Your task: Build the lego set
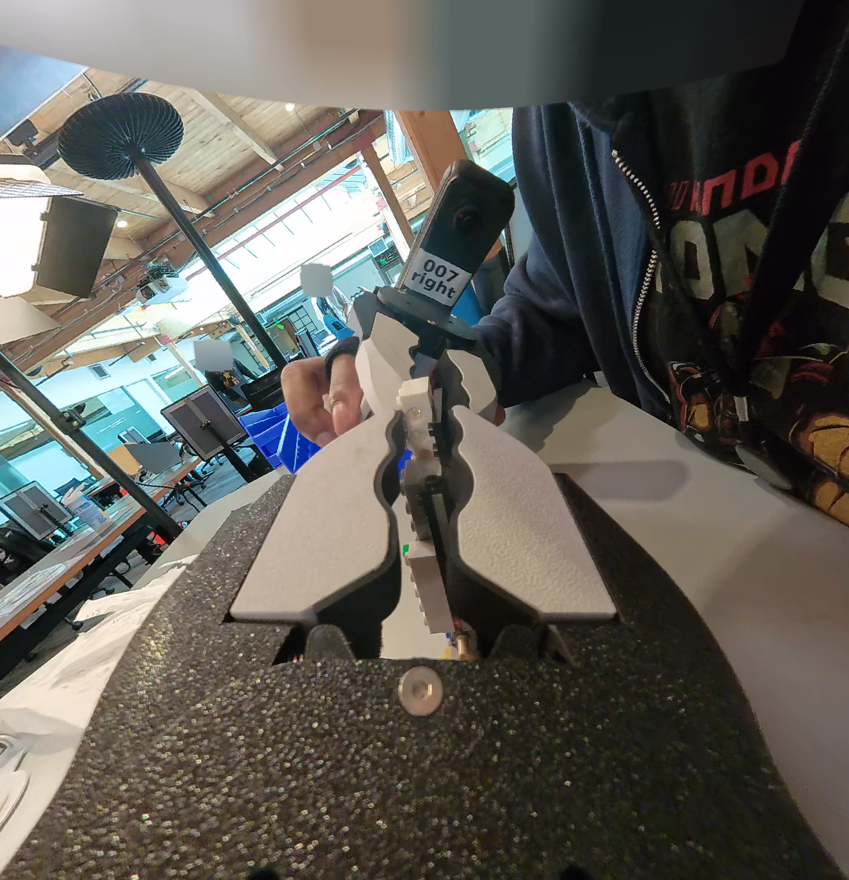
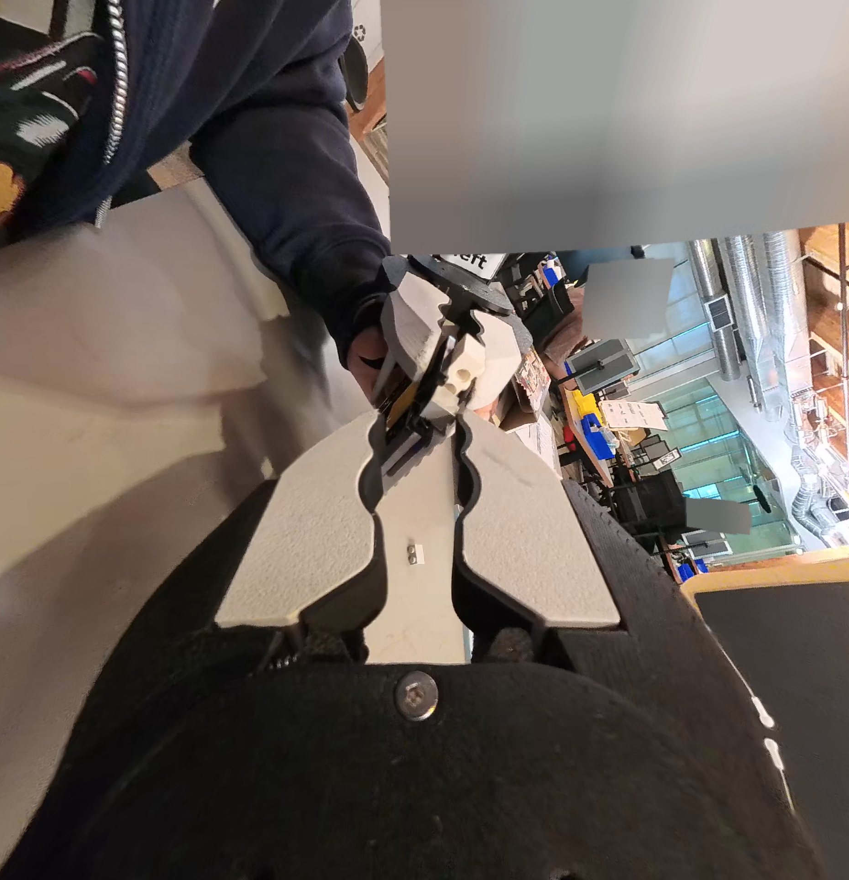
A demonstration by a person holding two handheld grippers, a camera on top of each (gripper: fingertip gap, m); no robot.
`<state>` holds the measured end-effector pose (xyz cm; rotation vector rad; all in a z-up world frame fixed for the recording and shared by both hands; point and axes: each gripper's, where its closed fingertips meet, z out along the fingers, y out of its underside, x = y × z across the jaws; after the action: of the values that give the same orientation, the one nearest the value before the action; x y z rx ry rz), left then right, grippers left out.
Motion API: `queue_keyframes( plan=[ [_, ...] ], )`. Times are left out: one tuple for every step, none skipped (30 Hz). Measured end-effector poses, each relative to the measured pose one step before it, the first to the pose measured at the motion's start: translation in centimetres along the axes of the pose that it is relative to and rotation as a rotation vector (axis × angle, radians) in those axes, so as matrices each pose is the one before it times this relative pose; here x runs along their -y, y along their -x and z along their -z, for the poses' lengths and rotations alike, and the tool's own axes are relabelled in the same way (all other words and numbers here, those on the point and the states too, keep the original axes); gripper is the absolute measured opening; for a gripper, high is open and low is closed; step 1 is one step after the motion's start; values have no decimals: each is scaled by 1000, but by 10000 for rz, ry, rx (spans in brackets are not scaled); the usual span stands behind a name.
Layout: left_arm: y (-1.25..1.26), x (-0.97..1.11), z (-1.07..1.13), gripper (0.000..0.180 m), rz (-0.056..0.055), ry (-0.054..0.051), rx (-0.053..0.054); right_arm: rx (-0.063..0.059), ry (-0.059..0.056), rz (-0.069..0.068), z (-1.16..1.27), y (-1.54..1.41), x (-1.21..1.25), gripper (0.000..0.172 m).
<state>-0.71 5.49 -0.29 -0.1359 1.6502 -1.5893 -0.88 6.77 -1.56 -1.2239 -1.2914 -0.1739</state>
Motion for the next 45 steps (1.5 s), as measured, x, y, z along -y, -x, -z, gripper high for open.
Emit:
queue_keyframes(
  plan=[
    [29, 9, 21, 16, 23, -18, 8, -5, 16, 25, -1, -17, -6, 27],
    [32, 4, 10, 16, 35, -14, 2, -34, 28, 48, -2, -51, -27, 27],
    [26, 5, 11, 16, 24, -10, 1, -44, 34, 88, -12, -34, -34, 27],
    [-17, -51, -4, 16, 11, 15, -15, -3, 35, 66, -18, 14, -44, 27],
    [-44, -48, 4, 15, 19, 18, -40, 33, 26, 40, -20, 67, -50, 27],
    [-26, -39, -9, 15, 27, 8, -27, 28, 8, 24, -15, 34, -36, 27],
    [-32, -25, -13, 15, 29, 4, -34, 45, -8, 7, -19, 41, -22, 27],
    [-4, 2, -4, 15, 21, -11, -11, 46, -22, -9, -3, 19, -9, 27],
    [-22, 2, -12, 15, 33, -14, -24, 65, -31, -26, -4, 23, 9, 26],
    [-39, 9, -13, 15, 14, -10, -28, 95, -30, -58, 5, 45, 19, 27],
    [-73, 8, -30, 15, 9, -13, -44, 124, -46, -74, -5, 86, 29, 27],
    [-45, 15, -27, 15, 22, -20, -20, 110, -46, -75, 12, 63, 34, 27],
    [-63, -22, -35, 15, 22, -9, -46, 143, -38, -107, 12, 94, 34, 27],
    [-53, -11, -25, 15, -17, -3, -17, 131, -23, -103, 9, 81, 13, 27],
    [-23, 5, -21, 15, 1, -12, -14, 77, -25, -41, 8, 30, 30, 27],
    [33, 14, 5, 15, 11, -18, 13, 34, -14, -28, -6, -15, 1, 27],
    [24, -2, -1, 15, -23, -1, 19, 46, -8, -36, 4, -18, -6, 26],
    [32, 1, 2, 16, -35, -6, 28, 15, -10, 1, 13, -28, -4, 26],
    [-15, 16, -7, 15, -18, -7, -11, 20, -16, 0, 1, 7, 26, 26],
    [-27, -8, 7, 16, -29, 0, -15, 44, -17, -38, -5, 35, 8, 25],
    [-15, -4, -7, 16, -21, 2, -6, 35, -20, -37, -6, 23, 11, 25],
    [31, 24, 30, 16, -18, -19, 20, 4, -38, -58, -27, -18, 21, 25],
    [33, 25, 3, 16, -25, -12, 22, -14, -42, -29, -2, -48, 31, 25],
    [27, 22, 13, 16, -29, -7, 21, -4, -24, -16, 4, -41, 15, 25],
    [16, 8, -3, 16, -13, -1, 15, 18, -3, -12, -6, -28, -1, 24],
    [36, 13, 2, 16, 10, -9, 16, 19, 3, -9, 2, -27, 8, 24],
    [27, 45, 8, 16, 15, -28, 18, 0, -9, 9, -3, -41, 33, 24],
    [24, 21, -5, 16, -10, 0, 29, 13, -8, -8, 17, -43, 20, 24],
    [50, 33, -11, 16, -28, 11, 45, 0, -17, -11, 14, -54, 19, 24],
    [23, 23, -8, 16, -13, 8, 13, 1, -18, 12, 16, -38, 22, 24],
    [-3, -8, -6, 16, -3, 15, 2, 17, -9, 11, -4, -2, 7, 23],
    [-10, -21, -1, 15, 3, 36, -13, 15, -6, 22, 13, 11, -7, 23],
    [-27, -21, -28, 15, -19, 27, -17, 40, -30, -13, 13, 45, 6, 23],
    [-41, 8, -28, 15, 38, 0, -42, 46, -33, -9, 21, 50, 21, 23],
    [-43, -22, -2, 15, 45, -6, -52, 46, -14, 11, 1, 62, 10, 23],
    [-97, -38, -8, 15, 56, 0, -98, 95, -2, -8, -12, 109, 1, 23],
    [-27, -45, 25, 16, 46, -10, -55, 75, 13, -8, -21, 74, -21, 22],
    [-45, -25, 12, 16, 35, -13, -64, 77, -1, 5, -17, 71, -5, 22],
    [-86, -34, -19, 16, 54, 7, -86, 92, 1, -2, -32, 68, -14, 22],
    [-30, 35, -23, 16, 20, -38, -19, 53, -7, -4, -15, 1, 13, 21],
    [80, 43, 24, 16, 29, -34, 48, 12, -15, -36, 13, -76, 18, 21],
    [193, 100, 46, 16, 56, -69, 104, -129, -5, 69, 20, -204, 26, 21],
    [67, 121, 36, 16, 39, -75, 17, -131, -47, 57, 8, -182, 76, 21],
    [77, 73, 2, 16, -17, -27, 51, -70, -42, 5, 33, -113, 54, 21],
    [144, 68, 25, 15, 30, -20, 94, -123, -19, 4, 34, -178, 21, 21]
  ],
)
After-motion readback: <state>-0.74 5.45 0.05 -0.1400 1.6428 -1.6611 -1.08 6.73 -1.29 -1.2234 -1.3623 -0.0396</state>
